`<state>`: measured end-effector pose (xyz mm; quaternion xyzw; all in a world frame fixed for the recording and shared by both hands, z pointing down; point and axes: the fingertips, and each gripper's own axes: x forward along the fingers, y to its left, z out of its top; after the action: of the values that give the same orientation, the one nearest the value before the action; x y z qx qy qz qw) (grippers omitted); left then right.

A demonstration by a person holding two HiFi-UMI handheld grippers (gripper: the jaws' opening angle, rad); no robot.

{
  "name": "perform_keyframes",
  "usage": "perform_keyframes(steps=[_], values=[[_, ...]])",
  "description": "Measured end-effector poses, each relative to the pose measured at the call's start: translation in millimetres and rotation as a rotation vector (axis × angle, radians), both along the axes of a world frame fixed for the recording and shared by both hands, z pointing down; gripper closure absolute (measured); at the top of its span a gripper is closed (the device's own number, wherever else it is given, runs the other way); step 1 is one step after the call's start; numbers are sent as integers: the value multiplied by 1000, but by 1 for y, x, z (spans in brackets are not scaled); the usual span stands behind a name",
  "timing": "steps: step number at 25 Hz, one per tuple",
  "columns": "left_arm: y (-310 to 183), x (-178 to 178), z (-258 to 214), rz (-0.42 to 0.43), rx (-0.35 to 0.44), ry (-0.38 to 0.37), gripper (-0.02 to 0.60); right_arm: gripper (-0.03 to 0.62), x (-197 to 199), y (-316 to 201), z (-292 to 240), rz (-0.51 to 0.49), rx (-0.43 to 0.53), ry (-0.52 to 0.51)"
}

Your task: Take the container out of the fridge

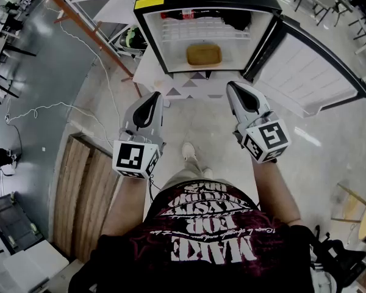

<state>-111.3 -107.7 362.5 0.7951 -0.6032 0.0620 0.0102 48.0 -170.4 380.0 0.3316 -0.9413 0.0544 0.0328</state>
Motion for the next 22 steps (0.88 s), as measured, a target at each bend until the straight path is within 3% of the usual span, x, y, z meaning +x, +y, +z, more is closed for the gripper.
perform_keyframes(steps=[22], values=[[-32,-2,9,33,-16,9,581,569,-1,-28,6,27,-16,9]])
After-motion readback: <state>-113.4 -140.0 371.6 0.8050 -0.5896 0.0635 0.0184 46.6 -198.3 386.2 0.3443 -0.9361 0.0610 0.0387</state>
